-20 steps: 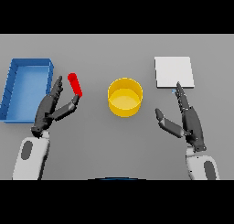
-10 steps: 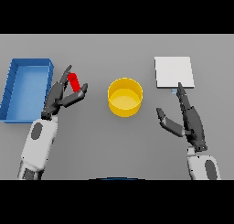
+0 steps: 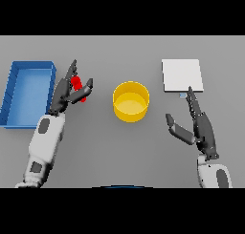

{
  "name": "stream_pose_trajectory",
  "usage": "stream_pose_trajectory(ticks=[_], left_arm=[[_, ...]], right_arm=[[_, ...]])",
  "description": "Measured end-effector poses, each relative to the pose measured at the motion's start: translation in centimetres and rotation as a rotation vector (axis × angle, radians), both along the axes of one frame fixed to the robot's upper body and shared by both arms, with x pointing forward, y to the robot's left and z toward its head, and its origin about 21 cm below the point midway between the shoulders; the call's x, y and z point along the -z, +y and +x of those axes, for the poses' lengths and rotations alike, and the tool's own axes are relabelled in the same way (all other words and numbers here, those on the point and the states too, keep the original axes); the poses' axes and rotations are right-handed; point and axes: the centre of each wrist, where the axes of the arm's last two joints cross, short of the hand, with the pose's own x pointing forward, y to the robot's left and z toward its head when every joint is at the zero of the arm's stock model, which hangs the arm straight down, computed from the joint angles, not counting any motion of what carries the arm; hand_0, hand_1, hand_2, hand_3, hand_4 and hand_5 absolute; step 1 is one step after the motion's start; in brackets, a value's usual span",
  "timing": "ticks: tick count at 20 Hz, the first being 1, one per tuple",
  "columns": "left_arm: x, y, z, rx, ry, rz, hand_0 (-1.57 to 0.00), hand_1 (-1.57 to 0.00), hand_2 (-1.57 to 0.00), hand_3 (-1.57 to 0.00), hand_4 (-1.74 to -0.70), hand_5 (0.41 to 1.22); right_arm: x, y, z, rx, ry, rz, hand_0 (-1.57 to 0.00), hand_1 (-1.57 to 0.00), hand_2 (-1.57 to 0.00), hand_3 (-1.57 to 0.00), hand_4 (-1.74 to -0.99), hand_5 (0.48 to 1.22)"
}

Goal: Pick up the red beaker and tilt it to pour out 1 green nut into yellow bowl. Pick up the yellow bowl and place it on the metallic measuring scale.

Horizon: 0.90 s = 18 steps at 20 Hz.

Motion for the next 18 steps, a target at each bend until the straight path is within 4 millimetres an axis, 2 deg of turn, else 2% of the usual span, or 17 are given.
stream_pose_trajectory(ticks=[1,3,4,5,6,9,10,13,16,18], left_arm=[[0.4,-0.4,0.1,-0.001,0.008,-0.021,0.00,-0.01,-0.05,-0.04,-1.33,0.738],[0.8,-0.9,0.4,-0.018,0.017,-0.048,-0.21,-0.23,-0.29,-0.25,-1.40,0.787],[0.9,-1.3,0.6,-0.022,0.008,-0.052,-0.38,-0.41,-0.46,-0.52,-1.41,0.874],[1.0,-1.6,0.8,-0.041,0.006,-0.049,-0.55,-0.59,-0.66,-0.73,-1.47,0.943],[1.3,-1.8,0.7,-0.064,0.013,-0.031,-0.76,-0.78,-0.84,-0.88,-1.52,0.999],[0.9,-2.2,0.9,-0.056,-0.012,0.051,-1.15,-1.17,-1.20,-1.11,-1.62,1.107],[1.2,-2.4,0.7,-0.045,-0.031,0.059,-1.24,-1.25,-1.27,-1.15,-1.64,1.130],[0.9,-2.7,0.9,-0.040,-0.019,0.047,-1.40,-1.41,-1.42,-1.36,-1.54,1.174],[0.7,-2.3,0.7,-0.035,-0.045,-0.032,-1.48,-1.49,-1.49,-1.46,-1.64,1.157],[-0.3,-2.5,1.0,-0.019,-0.075,-0.095,-1.51,-1.52,-1.52,-1.50,-1.68,1.144]], right_arm=[[0.0,-0.2,0.0,0.004,-0.001,0.000,0.00,0.00,0.00,0.00,-1.244,0.644],[-0.4,-0.1,0.1,0.010,-0.011,-0.003,0.00,0.00,0.00,0.00,-1.240,0.645],[-0.5,-0.3,0.2,0.012,0.002,-0.011,0.00,0.00,0.00,0.00,-1.236,0.647],[-0.4,-0.2,0.4,0.014,0.007,-0.013,0.00,0.00,0.00,0.00,-1.237,0.648],[-0.1,-0.2,0.5,0.017,0.016,-0.013,0.00,0.00,0.00,0.00,-1.239,0.648],[-0.2,0.1,0.2,0.014,0.006,-0.003,0.00,0.00,0.00,0.00,-1.241,0.650],[-0.1,-0.1,0.1,0.010,0.007,-0.009,0.00,0.00,0.00,0.00,-1.242,0.650],[-0.1,0.0,0.3,0.014,-0.001,0.013,0.00,0.00,0.00,0.00,-1.255,0.644],[0.1,0.1,0.2,0.015,0.000,0.005,0.00,0.00,0.00,0.00,-1.248,0.645],[0.1,-0.1,-0.2,0.009,-0.008,0.007,0.00,0.00,0.00,0.00,-1.238,0.643]])
